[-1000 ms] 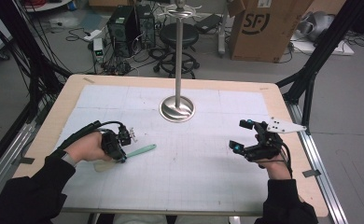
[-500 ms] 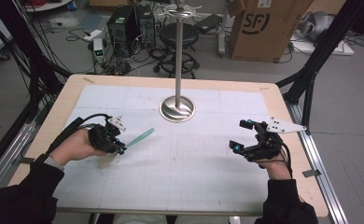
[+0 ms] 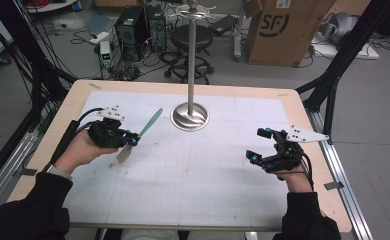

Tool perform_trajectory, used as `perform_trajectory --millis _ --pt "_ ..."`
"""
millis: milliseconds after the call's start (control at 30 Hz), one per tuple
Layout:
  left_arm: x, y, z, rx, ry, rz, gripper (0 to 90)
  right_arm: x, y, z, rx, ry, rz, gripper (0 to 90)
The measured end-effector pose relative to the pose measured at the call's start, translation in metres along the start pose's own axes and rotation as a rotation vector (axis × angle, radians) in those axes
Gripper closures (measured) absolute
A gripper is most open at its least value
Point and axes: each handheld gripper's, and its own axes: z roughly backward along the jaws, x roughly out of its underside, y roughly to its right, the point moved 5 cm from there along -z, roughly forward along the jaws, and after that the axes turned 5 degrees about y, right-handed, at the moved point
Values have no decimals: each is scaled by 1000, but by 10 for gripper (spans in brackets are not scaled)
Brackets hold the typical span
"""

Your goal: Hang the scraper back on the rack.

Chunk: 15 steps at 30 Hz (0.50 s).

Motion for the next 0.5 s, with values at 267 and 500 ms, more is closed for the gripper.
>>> perform_trajectory --millis 267,500 --pt "-27 -5 2 20 204 67 805 0 0 1 1 1 -5 9" --pt "-47 -10 -1 55 269 114 805 -1 1 1 -1 8 -4 9"
